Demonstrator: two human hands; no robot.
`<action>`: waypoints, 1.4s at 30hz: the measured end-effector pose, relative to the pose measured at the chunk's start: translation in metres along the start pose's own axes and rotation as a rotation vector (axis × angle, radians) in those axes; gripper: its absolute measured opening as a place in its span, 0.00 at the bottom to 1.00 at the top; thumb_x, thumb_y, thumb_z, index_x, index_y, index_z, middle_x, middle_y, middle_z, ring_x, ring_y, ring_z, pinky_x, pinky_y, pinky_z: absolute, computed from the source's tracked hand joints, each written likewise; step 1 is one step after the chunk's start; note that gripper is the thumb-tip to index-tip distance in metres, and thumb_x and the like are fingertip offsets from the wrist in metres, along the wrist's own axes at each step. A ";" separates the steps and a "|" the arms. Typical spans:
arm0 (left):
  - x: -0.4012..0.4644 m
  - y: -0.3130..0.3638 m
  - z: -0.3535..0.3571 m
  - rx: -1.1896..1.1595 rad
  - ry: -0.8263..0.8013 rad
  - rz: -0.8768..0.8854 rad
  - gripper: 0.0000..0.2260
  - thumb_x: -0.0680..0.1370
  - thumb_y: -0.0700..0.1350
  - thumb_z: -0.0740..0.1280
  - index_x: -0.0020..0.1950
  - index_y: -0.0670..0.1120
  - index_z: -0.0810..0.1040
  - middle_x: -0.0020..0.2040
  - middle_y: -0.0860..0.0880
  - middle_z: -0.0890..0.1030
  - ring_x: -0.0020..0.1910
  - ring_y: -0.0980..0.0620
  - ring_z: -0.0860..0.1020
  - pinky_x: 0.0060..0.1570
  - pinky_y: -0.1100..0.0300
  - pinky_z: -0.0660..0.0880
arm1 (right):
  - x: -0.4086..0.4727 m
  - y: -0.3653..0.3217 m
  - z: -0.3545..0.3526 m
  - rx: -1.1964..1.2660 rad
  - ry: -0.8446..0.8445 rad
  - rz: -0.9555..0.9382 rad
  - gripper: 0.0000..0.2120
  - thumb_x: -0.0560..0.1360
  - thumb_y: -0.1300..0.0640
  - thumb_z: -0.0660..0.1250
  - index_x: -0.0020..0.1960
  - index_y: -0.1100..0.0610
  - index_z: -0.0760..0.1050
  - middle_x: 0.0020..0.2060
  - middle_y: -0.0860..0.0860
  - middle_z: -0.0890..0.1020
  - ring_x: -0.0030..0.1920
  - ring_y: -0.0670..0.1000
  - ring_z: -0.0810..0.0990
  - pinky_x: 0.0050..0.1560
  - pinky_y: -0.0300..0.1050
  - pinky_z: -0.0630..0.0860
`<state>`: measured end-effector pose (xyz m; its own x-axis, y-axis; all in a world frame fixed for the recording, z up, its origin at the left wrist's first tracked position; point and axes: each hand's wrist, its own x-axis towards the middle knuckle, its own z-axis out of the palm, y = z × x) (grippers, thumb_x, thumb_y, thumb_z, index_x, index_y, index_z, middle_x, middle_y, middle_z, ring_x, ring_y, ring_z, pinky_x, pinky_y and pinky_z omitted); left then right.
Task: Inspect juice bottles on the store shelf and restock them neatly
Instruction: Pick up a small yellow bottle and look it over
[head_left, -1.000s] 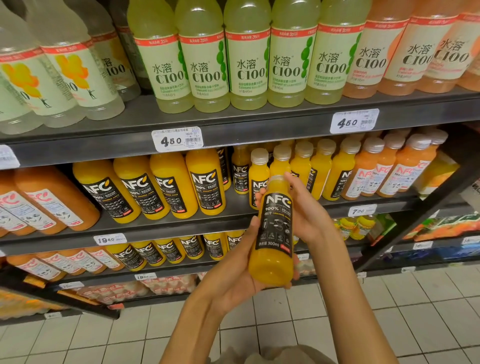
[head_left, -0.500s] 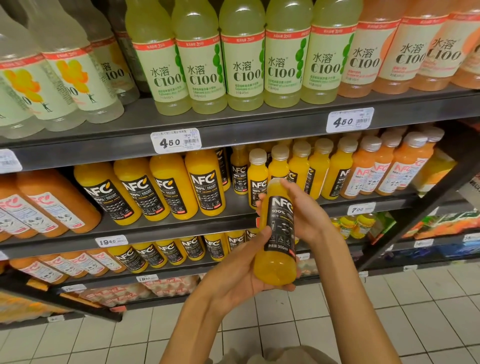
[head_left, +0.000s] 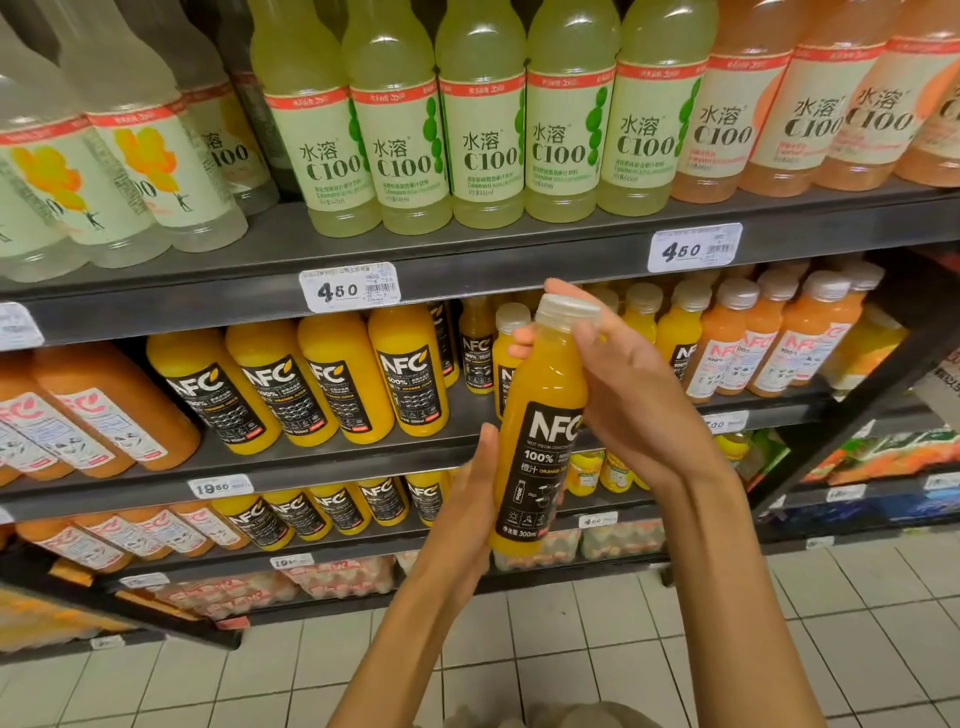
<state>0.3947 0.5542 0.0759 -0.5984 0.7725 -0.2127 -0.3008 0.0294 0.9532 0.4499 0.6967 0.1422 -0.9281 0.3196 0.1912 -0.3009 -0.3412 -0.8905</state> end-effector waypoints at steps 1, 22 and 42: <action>0.001 0.004 -0.001 0.048 0.007 0.019 0.25 0.72 0.65 0.52 0.51 0.54 0.82 0.50 0.42 0.84 0.50 0.45 0.82 0.56 0.49 0.76 | -0.003 -0.003 0.002 0.021 -0.029 -0.032 0.25 0.75 0.51 0.66 0.69 0.57 0.67 0.53 0.55 0.83 0.57 0.53 0.80 0.56 0.49 0.78; 0.004 -0.005 0.010 0.133 -0.012 -0.067 0.28 0.72 0.67 0.49 0.56 0.53 0.80 0.50 0.46 0.85 0.52 0.47 0.82 0.59 0.44 0.74 | 0.005 0.007 -0.004 0.037 0.042 0.015 0.18 0.73 0.53 0.69 0.62 0.53 0.74 0.42 0.52 0.81 0.42 0.51 0.80 0.45 0.47 0.77; 0.013 -0.010 0.002 0.058 0.042 -0.104 0.26 0.69 0.66 0.50 0.56 0.57 0.77 0.46 0.56 0.84 0.45 0.60 0.83 0.45 0.65 0.78 | 0.018 0.012 0.008 -0.196 0.213 -0.019 0.21 0.72 0.39 0.61 0.56 0.54 0.72 0.35 0.50 0.81 0.37 0.49 0.82 0.34 0.42 0.78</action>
<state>0.3911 0.5651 0.0641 -0.5971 0.7361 -0.3188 -0.3199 0.1460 0.9361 0.4279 0.6906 0.1381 -0.8494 0.5098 0.1362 -0.2504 -0.1622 -0.9544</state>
